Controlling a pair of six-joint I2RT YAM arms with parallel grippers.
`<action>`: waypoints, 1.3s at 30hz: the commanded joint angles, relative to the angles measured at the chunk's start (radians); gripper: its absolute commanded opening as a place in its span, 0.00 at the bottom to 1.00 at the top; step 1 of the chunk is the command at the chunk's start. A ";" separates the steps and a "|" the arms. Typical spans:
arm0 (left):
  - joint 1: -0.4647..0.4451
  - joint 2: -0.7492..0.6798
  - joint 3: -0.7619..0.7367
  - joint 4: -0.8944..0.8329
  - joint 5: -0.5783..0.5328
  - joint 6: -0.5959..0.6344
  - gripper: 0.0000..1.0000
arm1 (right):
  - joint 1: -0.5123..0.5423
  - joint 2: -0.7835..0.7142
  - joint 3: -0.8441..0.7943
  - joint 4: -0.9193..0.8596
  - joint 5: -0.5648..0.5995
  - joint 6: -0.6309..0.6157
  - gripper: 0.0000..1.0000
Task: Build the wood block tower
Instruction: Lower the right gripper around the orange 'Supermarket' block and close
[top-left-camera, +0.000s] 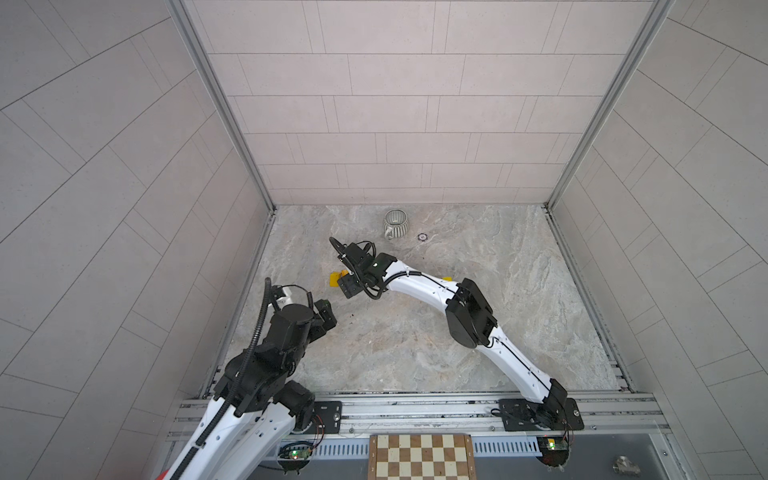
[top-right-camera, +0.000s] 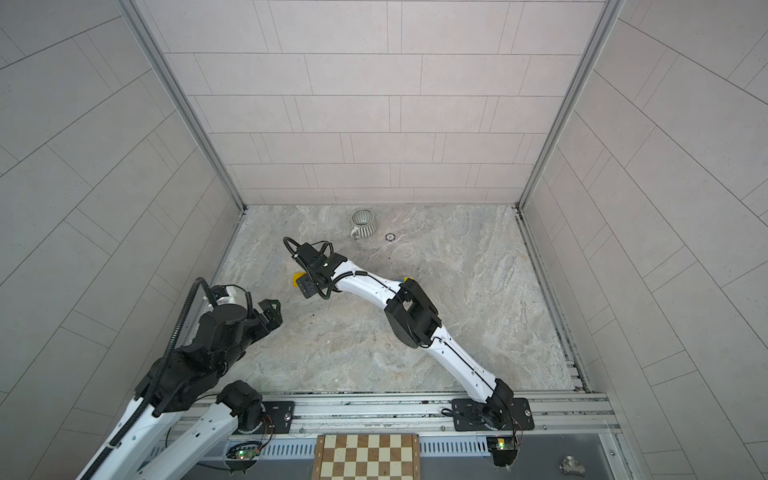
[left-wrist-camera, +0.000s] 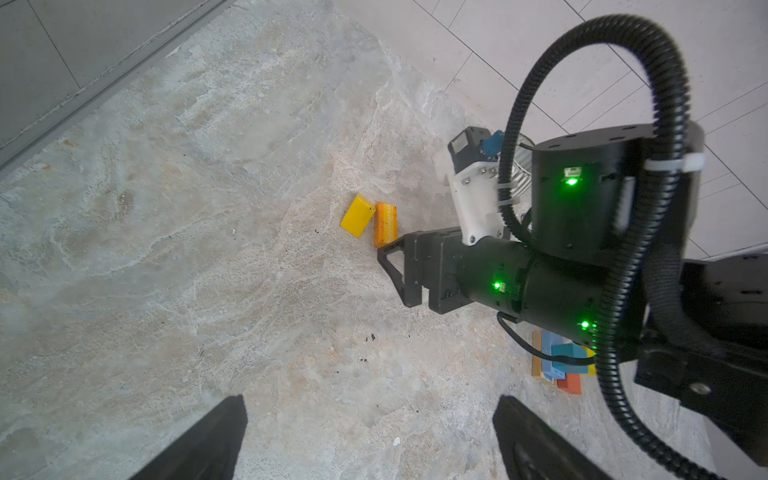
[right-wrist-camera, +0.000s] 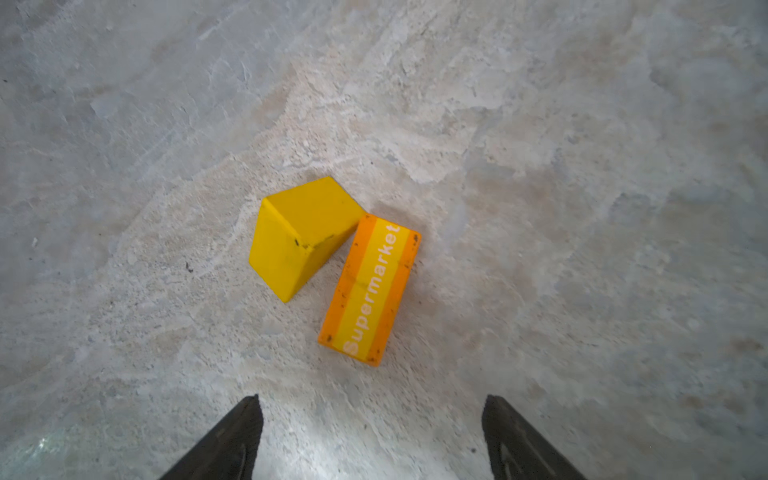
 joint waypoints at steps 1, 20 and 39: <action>0.004 -0.002 -0.018 0.006 0.005 -0.006 1.00 | 0.000 0.043 0.046 0.016 0.040 0.012 0.85; 0.004 0.013 -0.019 0.007 0.006 -0.006 1.00 | -0.010 0.098 0.094 0.007 0.187 0.029 0.75; 0.006 0.078 -0.037 0.053 0.030 -0.006 1.00 | -0.057 0.058 0.022 0.058 -0.005 -0.083 0.54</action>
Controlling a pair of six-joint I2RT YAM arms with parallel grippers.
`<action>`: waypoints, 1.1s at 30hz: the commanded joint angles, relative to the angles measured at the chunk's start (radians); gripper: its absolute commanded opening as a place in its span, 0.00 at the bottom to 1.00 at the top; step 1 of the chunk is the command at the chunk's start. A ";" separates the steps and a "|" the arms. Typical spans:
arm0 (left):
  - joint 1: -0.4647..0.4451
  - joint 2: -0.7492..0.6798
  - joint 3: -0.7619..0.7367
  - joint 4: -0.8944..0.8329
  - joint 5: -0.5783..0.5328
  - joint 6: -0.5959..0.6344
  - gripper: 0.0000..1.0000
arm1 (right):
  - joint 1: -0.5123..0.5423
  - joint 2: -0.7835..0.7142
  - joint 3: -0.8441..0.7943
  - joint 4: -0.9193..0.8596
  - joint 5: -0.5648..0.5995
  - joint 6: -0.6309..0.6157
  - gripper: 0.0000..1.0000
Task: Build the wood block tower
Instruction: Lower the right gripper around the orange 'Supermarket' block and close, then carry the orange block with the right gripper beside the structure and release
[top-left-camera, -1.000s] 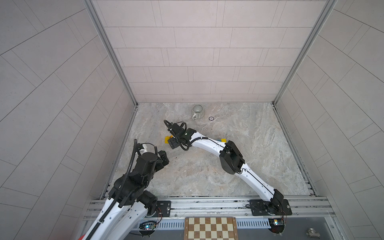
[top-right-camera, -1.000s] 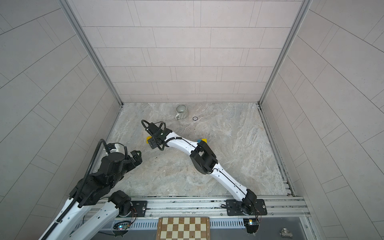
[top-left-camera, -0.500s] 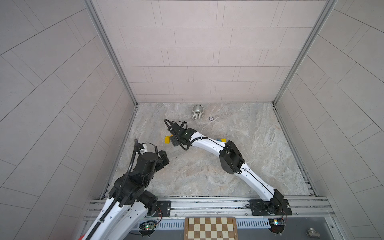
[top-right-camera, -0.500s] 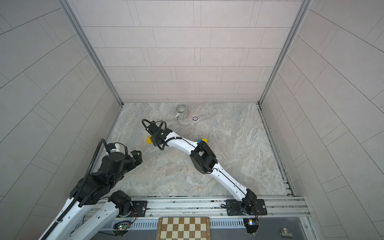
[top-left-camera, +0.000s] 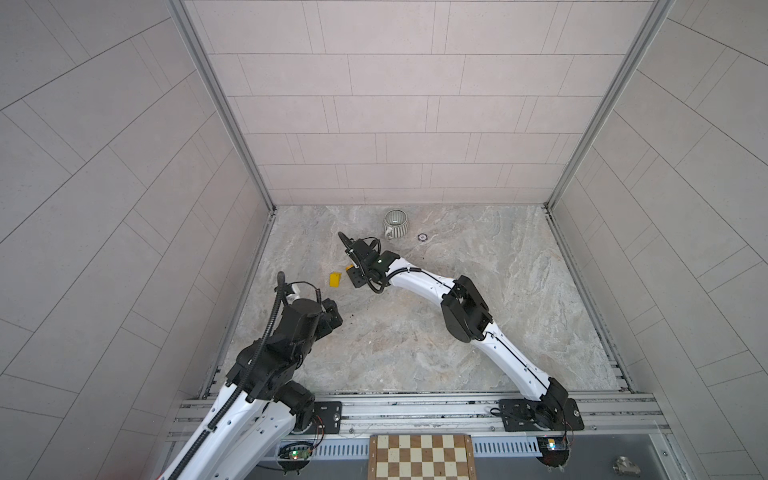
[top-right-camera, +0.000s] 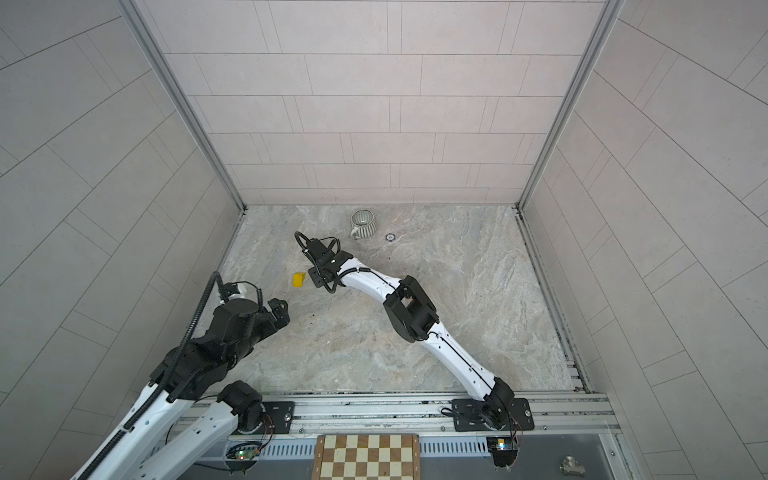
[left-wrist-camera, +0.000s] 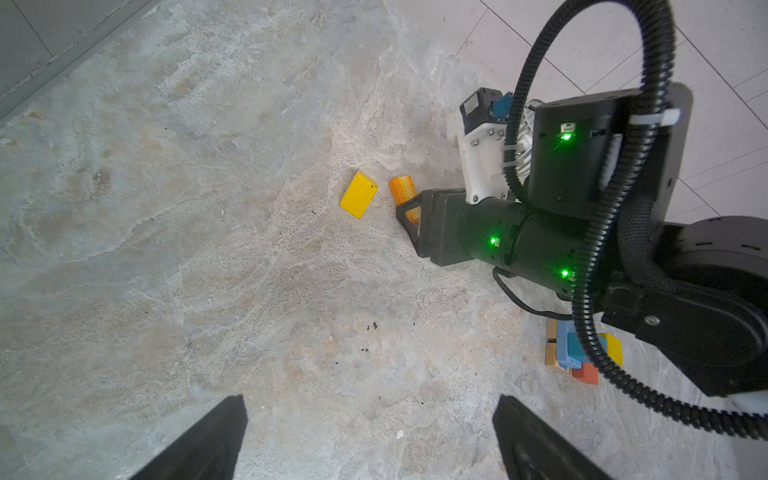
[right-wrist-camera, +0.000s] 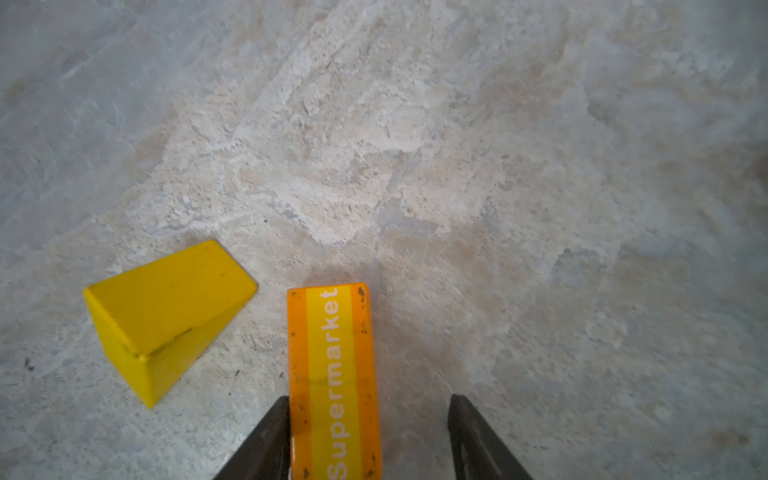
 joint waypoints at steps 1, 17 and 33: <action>0.005 -0.002 -0.008 0.015 -0.004 0.001 1.00 | 0.006 -0.020 -0.015 -0.030 -0.014 -0.041 0.50; 0.012 0.056 0.050 -0.012 0.074 0.094 1.00 | 0.004 -0.212 -0.184 -0.064 -0.075 -0.123 0.14; 0.014 0.168 0.191 -0.048 0.270 0.274 1.00 | -0.014 -0.801 -0.991 0.075 -0.124 -0.247 0.07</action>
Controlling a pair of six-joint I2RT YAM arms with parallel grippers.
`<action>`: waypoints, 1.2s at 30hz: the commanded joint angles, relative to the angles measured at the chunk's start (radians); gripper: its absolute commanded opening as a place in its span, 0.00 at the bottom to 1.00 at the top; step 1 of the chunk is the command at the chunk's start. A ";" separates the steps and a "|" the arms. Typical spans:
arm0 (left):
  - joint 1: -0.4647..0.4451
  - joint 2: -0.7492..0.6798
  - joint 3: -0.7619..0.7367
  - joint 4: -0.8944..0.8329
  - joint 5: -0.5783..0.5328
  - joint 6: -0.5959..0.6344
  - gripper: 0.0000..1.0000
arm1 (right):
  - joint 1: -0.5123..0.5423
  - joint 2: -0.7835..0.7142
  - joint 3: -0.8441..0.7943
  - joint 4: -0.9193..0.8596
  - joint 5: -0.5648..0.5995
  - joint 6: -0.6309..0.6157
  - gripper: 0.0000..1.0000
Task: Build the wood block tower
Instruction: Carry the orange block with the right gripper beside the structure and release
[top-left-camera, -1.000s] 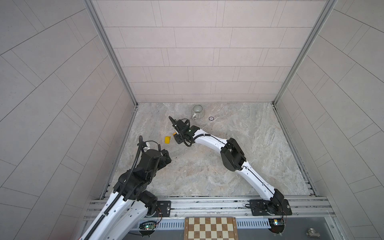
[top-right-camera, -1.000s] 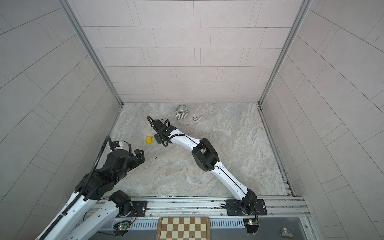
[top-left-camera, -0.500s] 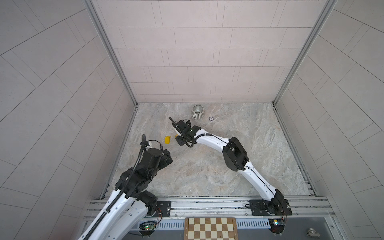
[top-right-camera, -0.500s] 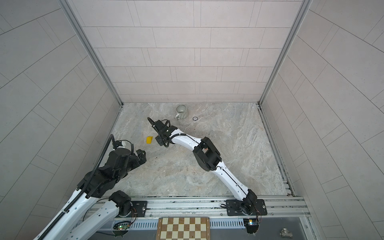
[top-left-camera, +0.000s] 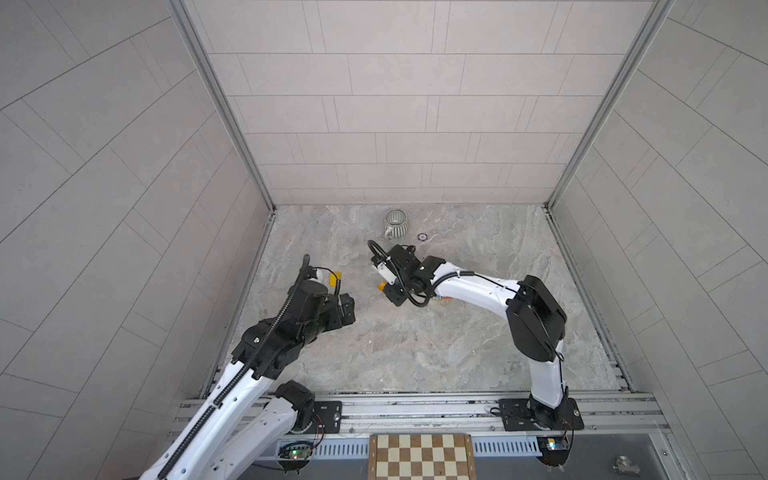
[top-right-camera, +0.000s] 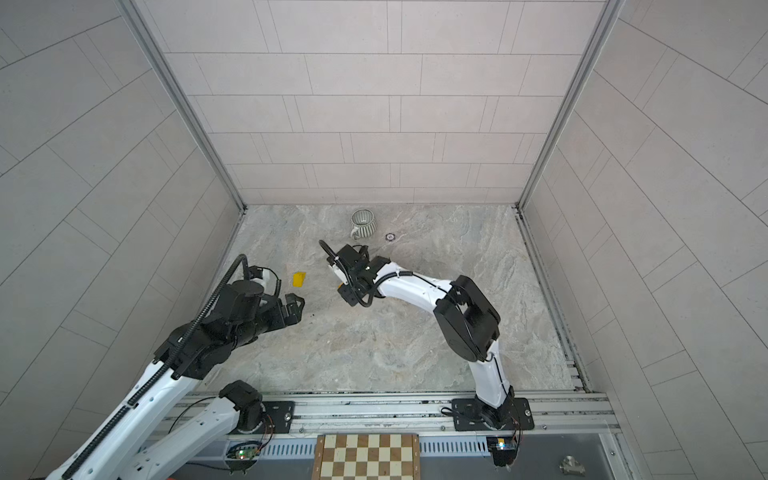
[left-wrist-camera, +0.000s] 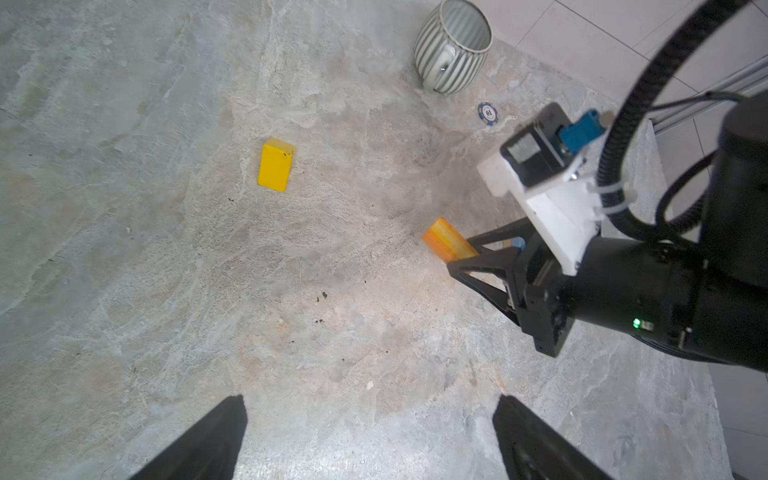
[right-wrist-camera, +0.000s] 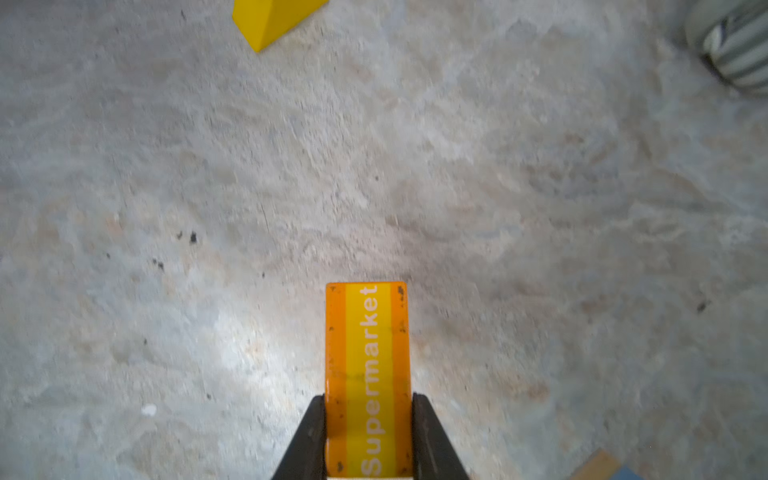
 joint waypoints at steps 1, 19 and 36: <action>0.007 0.007 0.040 -0.039 0.038 0.048 1.00 | -0.004 -0.092 -0.109 0.035 -0.017 -0.049 0.07; 0.007 0.183 0.146 -0.105 0.087 0.139 1.00 | -0.004 -0.254 -0.417 0.114 0.024 -0.033 0.08; 0.007 0.371 0.310 -0.134 0.146 0.257 1.00 | -0.004 -0.338 -0.480 0.144 0.050 -0.004 0.50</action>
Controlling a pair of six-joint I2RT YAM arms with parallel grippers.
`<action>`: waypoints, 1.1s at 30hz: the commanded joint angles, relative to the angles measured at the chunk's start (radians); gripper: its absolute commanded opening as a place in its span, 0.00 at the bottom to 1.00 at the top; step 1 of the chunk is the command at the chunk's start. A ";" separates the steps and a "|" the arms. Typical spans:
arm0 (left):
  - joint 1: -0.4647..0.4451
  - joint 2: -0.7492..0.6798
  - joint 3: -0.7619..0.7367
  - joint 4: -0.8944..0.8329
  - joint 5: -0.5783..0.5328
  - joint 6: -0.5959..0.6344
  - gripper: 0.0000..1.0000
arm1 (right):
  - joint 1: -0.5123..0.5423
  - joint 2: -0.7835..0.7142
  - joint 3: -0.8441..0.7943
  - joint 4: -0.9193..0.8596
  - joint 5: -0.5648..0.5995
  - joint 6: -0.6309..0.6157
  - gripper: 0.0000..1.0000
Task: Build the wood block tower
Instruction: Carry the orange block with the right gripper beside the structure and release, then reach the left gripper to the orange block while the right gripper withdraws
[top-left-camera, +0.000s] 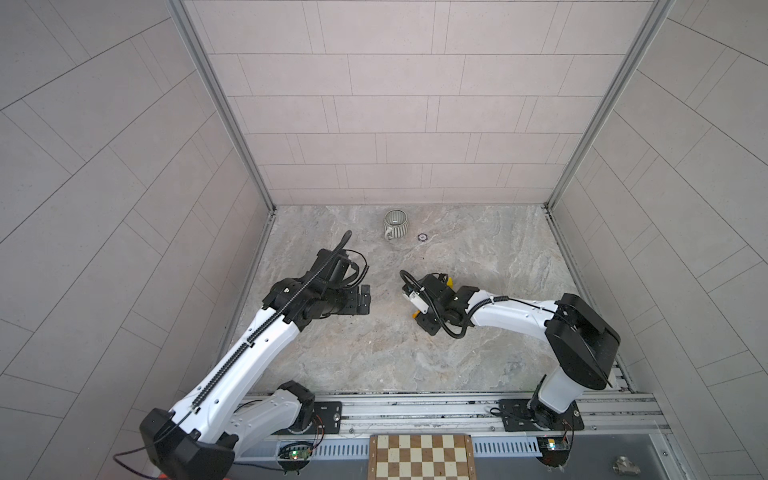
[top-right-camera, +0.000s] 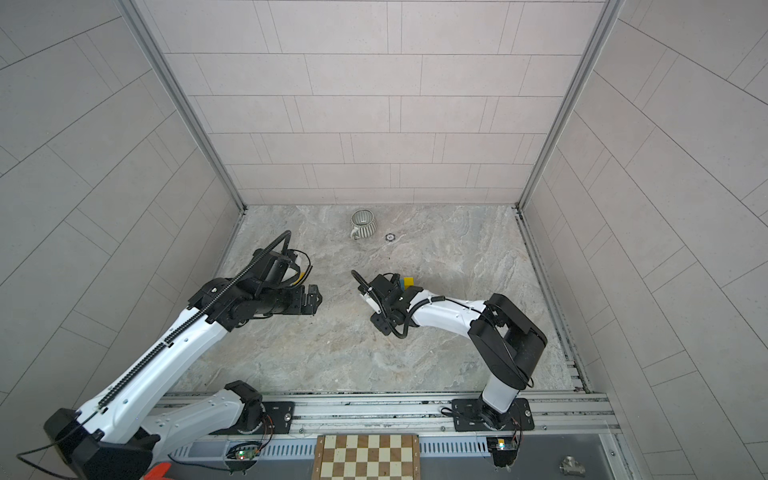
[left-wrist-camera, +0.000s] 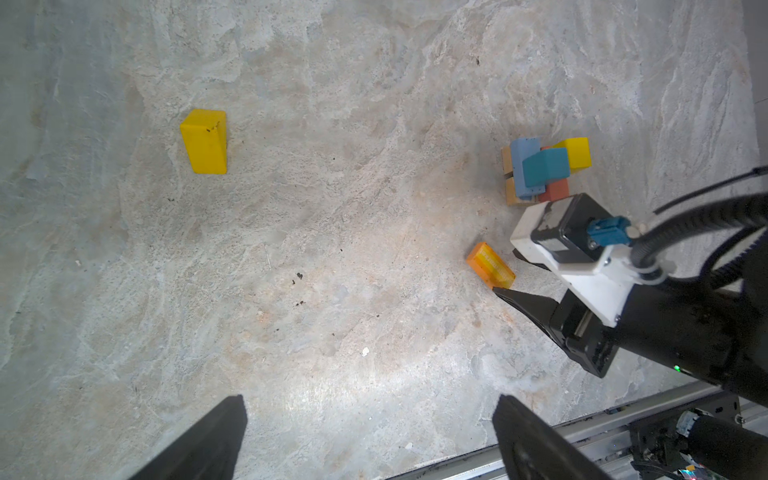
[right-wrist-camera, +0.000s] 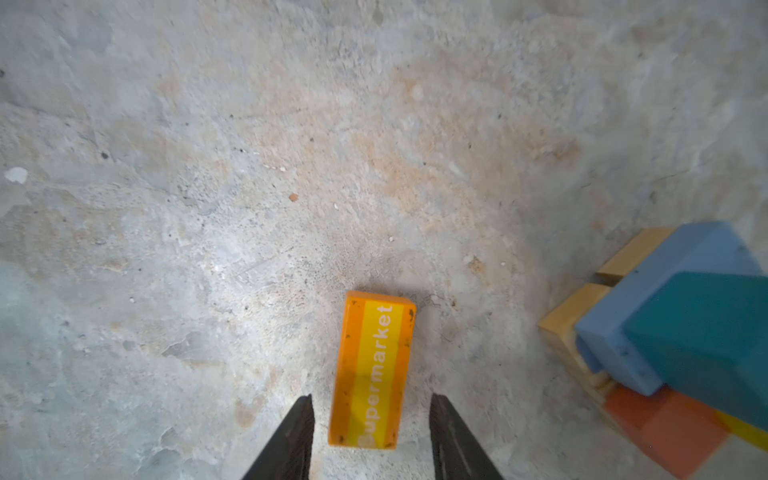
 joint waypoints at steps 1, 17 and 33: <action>0.007 0.018 0.071 -0.009 0.022 0.054 1.00 | 0.001 -0.070 -0.007 0.000 0.018 0.003 0.51; -0.008 0.159 0.013 0.327 0.410 0.445 1.00 | -0.170 -0.647 -0.226 0.004 -0.023 0.216 0.59; -0.240 0.377 -0.050 0.464 0.265 1.039 1.00 | -0.614 -0.783 -0.318 0.015 -0.251 0.481 0.99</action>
